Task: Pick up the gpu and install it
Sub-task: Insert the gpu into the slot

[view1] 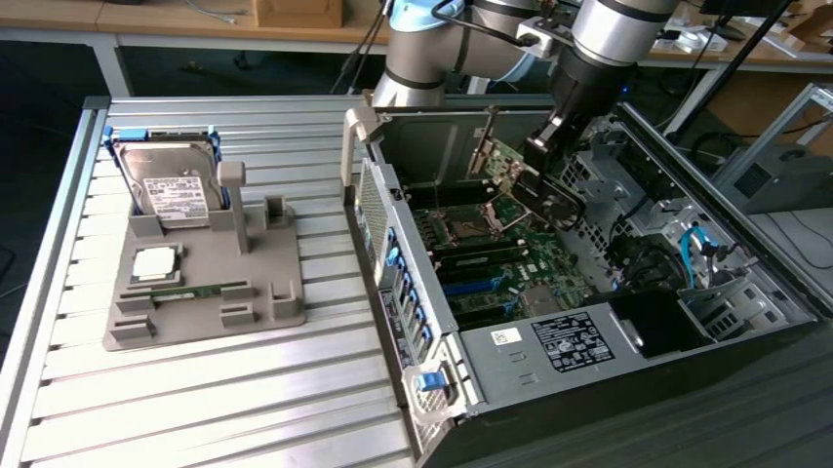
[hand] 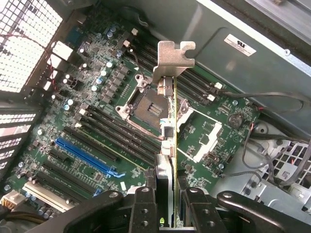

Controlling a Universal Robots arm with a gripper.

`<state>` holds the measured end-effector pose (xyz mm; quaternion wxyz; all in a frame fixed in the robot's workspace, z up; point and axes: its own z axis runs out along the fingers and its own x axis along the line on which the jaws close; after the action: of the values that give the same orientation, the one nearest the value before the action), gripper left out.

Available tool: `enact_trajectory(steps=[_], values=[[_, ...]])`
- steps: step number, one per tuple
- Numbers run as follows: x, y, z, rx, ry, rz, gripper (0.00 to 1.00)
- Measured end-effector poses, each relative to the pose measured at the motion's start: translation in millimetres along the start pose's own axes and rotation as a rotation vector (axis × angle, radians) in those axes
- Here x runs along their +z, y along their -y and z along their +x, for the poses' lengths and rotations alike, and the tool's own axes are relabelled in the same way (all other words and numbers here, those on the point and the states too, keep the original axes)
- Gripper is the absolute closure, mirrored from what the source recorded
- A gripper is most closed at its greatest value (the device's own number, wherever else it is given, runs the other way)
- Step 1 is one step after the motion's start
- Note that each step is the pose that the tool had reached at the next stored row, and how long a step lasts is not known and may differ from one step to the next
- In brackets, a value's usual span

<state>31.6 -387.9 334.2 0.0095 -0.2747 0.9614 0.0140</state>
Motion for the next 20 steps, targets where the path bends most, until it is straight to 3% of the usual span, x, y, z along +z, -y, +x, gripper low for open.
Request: enact_trajectory(steps=[20], values=[[0.4, 0.0, 0.0, -0.068, -0.0015, -0.0018, 0.73]])
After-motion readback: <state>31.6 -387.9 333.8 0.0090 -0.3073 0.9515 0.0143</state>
